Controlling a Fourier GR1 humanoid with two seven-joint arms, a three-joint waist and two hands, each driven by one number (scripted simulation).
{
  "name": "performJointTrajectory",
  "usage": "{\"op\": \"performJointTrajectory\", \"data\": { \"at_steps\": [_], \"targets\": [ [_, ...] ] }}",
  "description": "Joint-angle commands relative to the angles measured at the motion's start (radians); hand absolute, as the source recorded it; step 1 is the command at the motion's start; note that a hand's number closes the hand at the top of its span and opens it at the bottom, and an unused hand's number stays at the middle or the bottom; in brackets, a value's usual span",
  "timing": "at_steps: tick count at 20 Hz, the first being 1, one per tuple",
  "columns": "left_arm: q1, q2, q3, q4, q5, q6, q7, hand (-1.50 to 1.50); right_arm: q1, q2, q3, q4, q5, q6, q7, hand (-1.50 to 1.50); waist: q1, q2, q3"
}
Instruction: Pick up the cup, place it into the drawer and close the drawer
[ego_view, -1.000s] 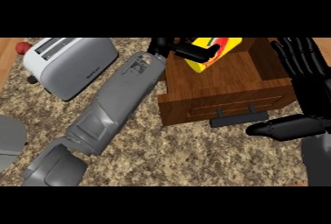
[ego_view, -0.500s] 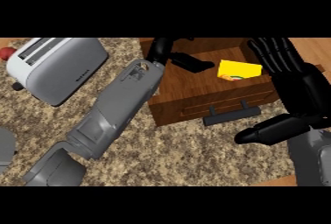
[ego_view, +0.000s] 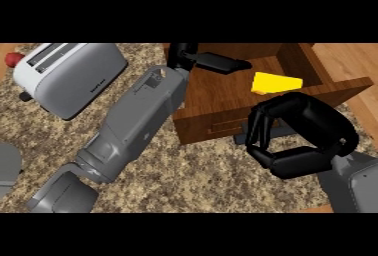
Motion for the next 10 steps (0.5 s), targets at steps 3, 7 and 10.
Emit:
{"op": "performJointTrajectory", "data": {
  "at_steps": [3,7,10],
  "targets": [
    [-0.027,0.0,0.005,0.013,0.059,0.046,-0.041,-1.5,0.044,-0.119,0.088,0.003,0.13,0.105,0.059,-1.5,0.069,-0.019,0.001],
    [-0.011,0.0,0.023,0.035,0.074,0.057,-0.079,-1.5,0.056,-0.182,0.095,-0.047,0.353,0.064,0.004,-1.5,0.102,-0.025,0.001],
    [0.049,0.0,0.014,0.005,0.1,0.023,-0.11,-1.5,0.141,-0.165,0.131,0.017,0.485,-0.004,-0.054,-1.5,0.137,-0.031,0.002]
  ]
}}
